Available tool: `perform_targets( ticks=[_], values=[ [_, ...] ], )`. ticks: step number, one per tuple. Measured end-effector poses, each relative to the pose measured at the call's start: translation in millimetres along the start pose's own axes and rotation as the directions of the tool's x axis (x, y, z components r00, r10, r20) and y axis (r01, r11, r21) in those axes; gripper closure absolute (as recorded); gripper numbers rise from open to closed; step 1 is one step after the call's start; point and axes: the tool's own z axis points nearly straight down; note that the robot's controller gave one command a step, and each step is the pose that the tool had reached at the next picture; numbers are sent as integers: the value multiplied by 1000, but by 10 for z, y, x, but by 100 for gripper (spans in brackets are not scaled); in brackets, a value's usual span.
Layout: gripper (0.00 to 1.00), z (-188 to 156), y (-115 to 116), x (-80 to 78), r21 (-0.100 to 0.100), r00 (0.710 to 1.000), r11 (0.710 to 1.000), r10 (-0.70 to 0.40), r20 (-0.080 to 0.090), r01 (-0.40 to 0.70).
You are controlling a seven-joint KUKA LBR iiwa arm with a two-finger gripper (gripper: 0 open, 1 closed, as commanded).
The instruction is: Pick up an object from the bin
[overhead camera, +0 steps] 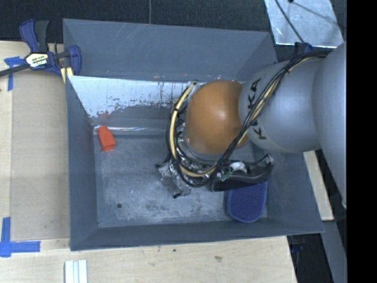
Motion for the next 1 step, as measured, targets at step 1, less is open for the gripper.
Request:
perform_targets(
  ticks=[1],
  values=[
    [0, -26, -12, -13, 2, 1000, 1000, 4, 4, -4]
  ],
)
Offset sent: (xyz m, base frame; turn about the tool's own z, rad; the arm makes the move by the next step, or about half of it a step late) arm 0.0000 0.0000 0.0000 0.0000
